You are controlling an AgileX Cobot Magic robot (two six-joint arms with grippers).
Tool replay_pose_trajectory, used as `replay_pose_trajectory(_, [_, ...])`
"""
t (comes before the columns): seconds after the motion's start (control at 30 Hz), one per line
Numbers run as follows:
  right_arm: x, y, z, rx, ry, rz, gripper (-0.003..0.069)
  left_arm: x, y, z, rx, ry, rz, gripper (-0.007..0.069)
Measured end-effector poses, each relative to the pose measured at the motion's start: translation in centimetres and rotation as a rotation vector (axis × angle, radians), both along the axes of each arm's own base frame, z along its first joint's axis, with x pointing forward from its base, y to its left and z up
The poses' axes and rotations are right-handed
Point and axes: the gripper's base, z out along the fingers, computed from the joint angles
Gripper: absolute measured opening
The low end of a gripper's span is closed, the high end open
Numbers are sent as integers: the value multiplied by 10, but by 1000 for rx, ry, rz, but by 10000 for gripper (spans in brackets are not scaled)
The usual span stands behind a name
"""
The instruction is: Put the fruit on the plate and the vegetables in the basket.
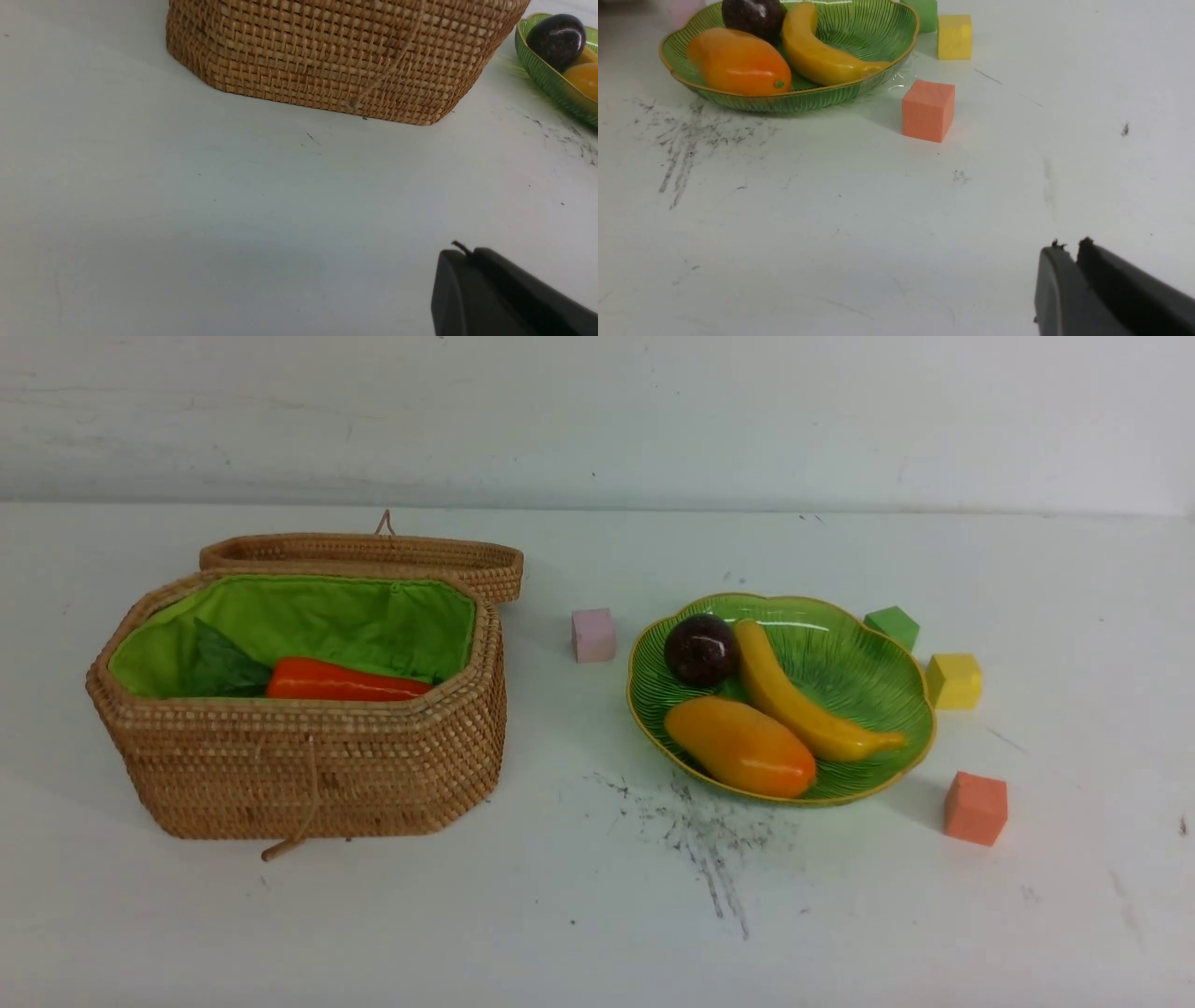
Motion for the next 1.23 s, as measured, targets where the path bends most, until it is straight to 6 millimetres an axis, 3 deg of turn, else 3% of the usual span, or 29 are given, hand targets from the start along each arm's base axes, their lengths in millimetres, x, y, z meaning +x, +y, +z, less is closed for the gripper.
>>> replay_pose_trajectory(1.23, [0,0,0,0,0,0,111,0,0,0,0,0,0,8])
